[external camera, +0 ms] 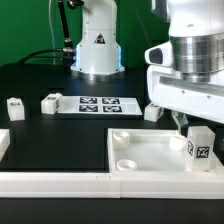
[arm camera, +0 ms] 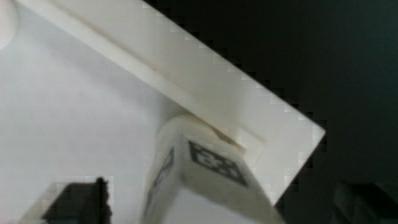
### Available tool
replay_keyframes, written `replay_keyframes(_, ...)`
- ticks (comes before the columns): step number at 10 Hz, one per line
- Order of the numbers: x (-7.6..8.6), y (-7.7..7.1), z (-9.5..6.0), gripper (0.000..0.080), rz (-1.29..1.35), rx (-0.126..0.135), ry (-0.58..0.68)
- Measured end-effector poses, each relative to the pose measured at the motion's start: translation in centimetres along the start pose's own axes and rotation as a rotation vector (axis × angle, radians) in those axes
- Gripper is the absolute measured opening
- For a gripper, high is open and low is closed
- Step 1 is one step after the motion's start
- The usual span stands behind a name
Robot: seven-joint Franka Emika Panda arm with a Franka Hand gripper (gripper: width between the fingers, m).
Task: Assemble square table
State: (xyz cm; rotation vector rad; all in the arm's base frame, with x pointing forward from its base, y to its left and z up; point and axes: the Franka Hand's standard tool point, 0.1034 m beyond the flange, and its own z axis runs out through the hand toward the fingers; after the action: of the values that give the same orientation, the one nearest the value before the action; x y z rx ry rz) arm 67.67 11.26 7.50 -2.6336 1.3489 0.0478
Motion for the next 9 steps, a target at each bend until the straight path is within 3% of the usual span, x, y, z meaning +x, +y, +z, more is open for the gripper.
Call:
replay_keyframes(3,0.3,0.2,0.0,0.0649,-0.235,-0.005,0.003)
replay_keyframes(7,1.6,0.8,0.0,0.0649,-0.985,-0.078,0.001)
replay_keyframes(8,1.6,0.7,0.0,0.0649,-0.968,-0.075,0.005)
replay_keyframes(9,1.6,0.7,0.0,0.052,-0.938,-0.075,0.006)
